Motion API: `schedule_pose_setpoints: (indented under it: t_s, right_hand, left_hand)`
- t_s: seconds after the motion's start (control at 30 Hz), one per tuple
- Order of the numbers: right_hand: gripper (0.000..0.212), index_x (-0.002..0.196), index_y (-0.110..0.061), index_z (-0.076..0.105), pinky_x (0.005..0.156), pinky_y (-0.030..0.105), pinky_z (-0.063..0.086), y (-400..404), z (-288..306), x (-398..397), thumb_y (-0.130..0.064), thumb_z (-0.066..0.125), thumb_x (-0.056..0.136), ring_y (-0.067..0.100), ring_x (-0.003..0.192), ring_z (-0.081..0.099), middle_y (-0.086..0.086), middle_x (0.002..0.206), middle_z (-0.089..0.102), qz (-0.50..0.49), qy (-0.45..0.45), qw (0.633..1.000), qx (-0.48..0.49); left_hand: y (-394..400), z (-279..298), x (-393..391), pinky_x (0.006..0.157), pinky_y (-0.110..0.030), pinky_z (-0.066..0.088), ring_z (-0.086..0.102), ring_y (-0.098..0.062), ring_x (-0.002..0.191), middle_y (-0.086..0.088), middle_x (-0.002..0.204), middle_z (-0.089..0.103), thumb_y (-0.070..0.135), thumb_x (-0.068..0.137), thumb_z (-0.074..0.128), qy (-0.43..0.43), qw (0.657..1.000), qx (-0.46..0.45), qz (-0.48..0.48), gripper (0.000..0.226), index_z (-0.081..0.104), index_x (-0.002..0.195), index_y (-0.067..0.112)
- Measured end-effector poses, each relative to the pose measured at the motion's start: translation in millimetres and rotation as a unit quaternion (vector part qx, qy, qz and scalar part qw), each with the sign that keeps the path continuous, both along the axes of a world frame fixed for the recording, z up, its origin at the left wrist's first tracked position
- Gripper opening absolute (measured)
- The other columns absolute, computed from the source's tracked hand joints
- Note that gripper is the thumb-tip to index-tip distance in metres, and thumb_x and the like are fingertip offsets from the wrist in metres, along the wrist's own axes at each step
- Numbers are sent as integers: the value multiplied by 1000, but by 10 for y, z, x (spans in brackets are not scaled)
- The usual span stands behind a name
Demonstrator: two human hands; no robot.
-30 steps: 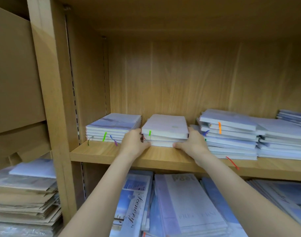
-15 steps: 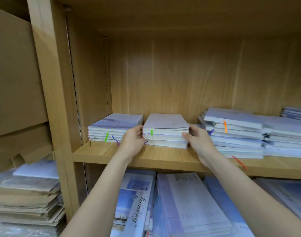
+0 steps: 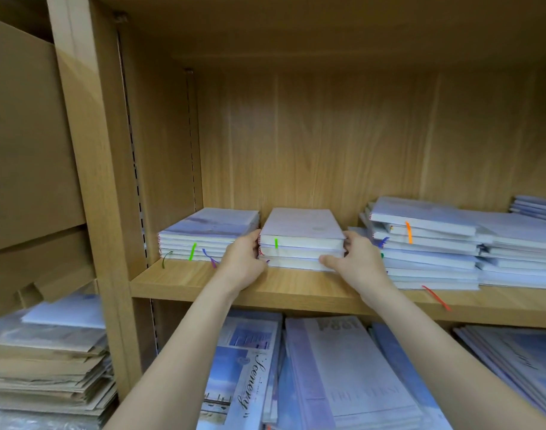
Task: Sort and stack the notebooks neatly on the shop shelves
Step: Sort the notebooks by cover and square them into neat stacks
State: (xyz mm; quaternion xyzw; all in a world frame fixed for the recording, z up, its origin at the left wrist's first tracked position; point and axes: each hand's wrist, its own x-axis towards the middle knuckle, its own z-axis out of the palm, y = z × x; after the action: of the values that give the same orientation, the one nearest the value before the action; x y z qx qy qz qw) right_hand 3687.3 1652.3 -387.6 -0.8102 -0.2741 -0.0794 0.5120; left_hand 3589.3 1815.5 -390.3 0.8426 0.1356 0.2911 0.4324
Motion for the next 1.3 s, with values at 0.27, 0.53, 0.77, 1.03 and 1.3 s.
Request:
schedule_pose_setpoints:
  t_s: [0.27, 0.53, 0.77, 1.03, 1.3]
  right_hand:
    - [50, 121, -9, 49, 73, 27, 43, -49, 50, -37, -8, 69, 75, 21, 97, 54, 7, 108, 59, -6, 22, 1000, -18]
    - [48, 121, -12, 49, 85, 31, 47, -6, 6, -10, -7, 66, 77, 25, 105, 57, 6, 115, 62, -23, 0, 999, -38]
    - [51, 123, -10, 49, 85, 28, 44, -14, 26, -19, -6, 70, 76, 24, 107, 57, 7, 117, 62, -26, -2, 999, -39]
    - [53, 122, -9, 45, 86, 26, 41, 2, 28, -39, -8, 72, 77, 25, 112, 53, 9, 121, 57, -36, -9, 998, -49]
    - [49, 120, -5, 44, 88, 29, 40, 31, 50, -76, -10, 71, 79, 29, 114, 51, 14, 122, 55, -56, -12, 996, -67]
  left_hand:
    - [-32, -12, -36, 96, -25, 44, 57, -17, 115, -2, 125, 58, -9, 78, 63, -31, 998, -51, -20, 60, 47, 134, 8]
    - [9, 31, 3, 101, -42, 43, 58, -19, 109, 1, 114, 65, 10, 67, 75, 46, 999, 11, -17, 68, 48, 128, 25]
    - [-18, 76, 12, 104, -32, 37, 48, -18, 122, 5, 132, 52, 23, 83, 67, 116, 989, 90, -10, 74, 25, 143, 23]
    - [-57, 71, 41, 94, -23, 37, 49, -18, 119, 1, 127, 55, 10, 85, 63, 87, 990, 111, 18, 56, 40, 136, 18]
    - [-78, 14, 85, 93, -35, 47, 60, -25, 105, -9, 111, 66, 5, 76, 70, 31, 991, 96, 87, 40, 60, 115, 8]
